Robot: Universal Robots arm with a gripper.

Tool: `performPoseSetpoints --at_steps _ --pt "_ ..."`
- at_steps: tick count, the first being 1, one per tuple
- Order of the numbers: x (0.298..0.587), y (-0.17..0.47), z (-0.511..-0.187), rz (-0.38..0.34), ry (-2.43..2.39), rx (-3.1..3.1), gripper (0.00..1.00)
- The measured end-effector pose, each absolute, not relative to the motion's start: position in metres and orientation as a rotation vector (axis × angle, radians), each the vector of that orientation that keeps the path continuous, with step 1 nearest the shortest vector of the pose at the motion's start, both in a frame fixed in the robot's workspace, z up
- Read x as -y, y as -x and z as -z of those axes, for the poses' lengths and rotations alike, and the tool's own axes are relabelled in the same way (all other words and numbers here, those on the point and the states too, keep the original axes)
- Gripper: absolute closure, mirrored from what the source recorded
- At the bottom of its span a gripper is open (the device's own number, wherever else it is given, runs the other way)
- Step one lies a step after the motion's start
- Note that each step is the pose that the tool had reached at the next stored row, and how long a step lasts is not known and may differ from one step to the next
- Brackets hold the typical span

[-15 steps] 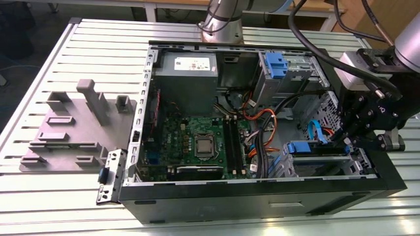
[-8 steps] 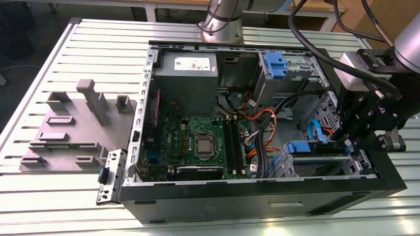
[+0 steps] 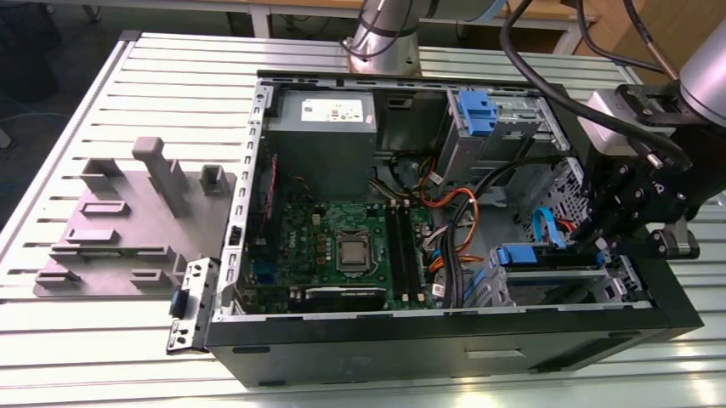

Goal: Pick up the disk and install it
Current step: 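Insert the second disk wire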

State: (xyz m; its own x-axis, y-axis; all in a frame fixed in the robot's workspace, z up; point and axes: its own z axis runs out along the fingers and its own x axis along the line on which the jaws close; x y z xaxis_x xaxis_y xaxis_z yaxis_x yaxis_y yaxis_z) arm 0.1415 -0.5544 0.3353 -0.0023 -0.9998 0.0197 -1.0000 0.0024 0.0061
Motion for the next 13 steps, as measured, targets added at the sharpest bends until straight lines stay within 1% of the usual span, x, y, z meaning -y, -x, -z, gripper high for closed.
performPoseSetpoints --at_steps 12,13 --pt "0.554 -0.1418 -0.3347 -0.015 -2.206 2.211 0.76" --pt "0.554 -0.1418 -0.3347 -0.015 -2.206 2.211 0.78"
